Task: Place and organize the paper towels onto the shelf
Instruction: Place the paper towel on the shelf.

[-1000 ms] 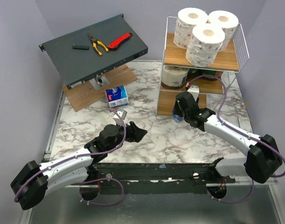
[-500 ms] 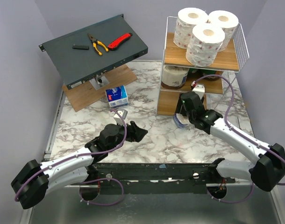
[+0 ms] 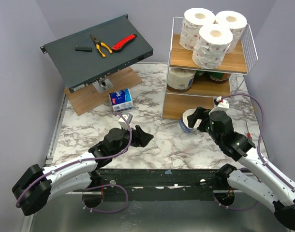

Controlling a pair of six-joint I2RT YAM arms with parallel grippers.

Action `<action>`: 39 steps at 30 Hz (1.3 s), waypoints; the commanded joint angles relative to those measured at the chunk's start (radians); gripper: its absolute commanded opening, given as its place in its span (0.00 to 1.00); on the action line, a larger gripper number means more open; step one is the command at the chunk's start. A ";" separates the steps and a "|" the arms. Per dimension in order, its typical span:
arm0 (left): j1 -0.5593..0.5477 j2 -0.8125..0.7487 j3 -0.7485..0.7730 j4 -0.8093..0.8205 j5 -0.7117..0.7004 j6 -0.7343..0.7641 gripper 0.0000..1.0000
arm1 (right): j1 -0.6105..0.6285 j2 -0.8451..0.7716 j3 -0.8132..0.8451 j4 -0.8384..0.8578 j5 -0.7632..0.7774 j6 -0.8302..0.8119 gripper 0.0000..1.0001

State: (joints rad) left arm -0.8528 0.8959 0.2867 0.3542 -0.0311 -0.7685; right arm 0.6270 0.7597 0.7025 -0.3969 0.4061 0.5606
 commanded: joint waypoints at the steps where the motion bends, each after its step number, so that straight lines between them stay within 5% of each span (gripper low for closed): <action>1: -0.002 0.030 0.034 0.054 0.029 -0.024 0.72 | 0.006 -0.029 -0.045 -0.074 -0.055 0.091 0.93; 12: -0.002 0.070 0.043 0.100 0.031 -0.064 0.72 | 0.005 -0.118 -0.262 -0.076 -0.056 0.357 0.89; 22: -0.002 0.093 0.058 0.104 0.030 -0.055 0.72 | 0.006 0.055 -0.265 0.037 0.003 0.334 0.83; 39: -0.002 0.118 0.102 0.077 0.061 -0.028 0.72 | 0.005 0.223 -0.355 0.535 0.222 0.159 0.77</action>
State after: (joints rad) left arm -0.8528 1.0054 0.3683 0.4240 0.0082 -0.8097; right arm 0.6292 0.9394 0.3595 -0.0174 0.5312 0.7731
